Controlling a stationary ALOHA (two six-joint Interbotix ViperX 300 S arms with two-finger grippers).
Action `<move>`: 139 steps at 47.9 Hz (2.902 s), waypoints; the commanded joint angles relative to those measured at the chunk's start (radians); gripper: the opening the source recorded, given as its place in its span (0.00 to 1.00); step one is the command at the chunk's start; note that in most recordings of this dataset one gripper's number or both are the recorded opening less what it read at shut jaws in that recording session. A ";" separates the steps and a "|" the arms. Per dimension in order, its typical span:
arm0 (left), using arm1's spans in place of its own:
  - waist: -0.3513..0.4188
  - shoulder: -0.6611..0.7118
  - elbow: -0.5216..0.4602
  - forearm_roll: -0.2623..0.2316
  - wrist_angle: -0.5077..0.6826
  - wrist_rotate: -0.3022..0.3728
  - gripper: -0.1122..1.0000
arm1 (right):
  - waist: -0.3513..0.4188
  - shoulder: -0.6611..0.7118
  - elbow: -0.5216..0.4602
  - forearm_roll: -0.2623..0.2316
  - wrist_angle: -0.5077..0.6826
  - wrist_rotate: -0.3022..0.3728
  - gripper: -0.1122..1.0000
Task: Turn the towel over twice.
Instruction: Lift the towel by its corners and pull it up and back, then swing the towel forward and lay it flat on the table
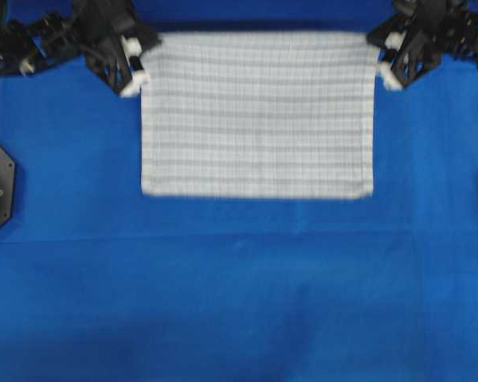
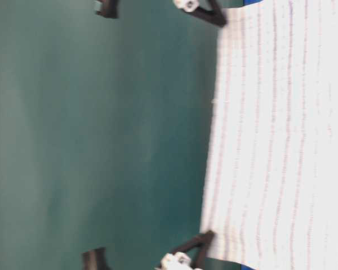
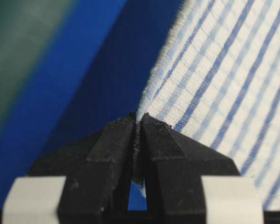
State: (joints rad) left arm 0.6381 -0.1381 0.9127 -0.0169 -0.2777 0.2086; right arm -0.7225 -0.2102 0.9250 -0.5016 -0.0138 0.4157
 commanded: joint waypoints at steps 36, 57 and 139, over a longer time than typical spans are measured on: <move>0.081 -0.117 -0.216 -0.002 -0.066 0.087 0.12 | -0.081 -0.176 -0.267 -0.115 0.101 -0.003 0.17; -0.035 -0.301 -0.097 -0.002 0.012 0.109 0.12 | 0.054 -0.348 -0.166 -0.109 0.189 0.015 0.17; -0.686 -0.087 0.189 -0.003 0.104 -0.250 0.12 | 0.821 -0.126 0.121 0.339 0.307 0.161 0.17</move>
State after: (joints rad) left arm -0.0368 -0.2286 1.1198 -0.0184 -0.1687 -0.0399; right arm 0.0936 -0.3497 1.0569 -0.1657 0.2961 0.5752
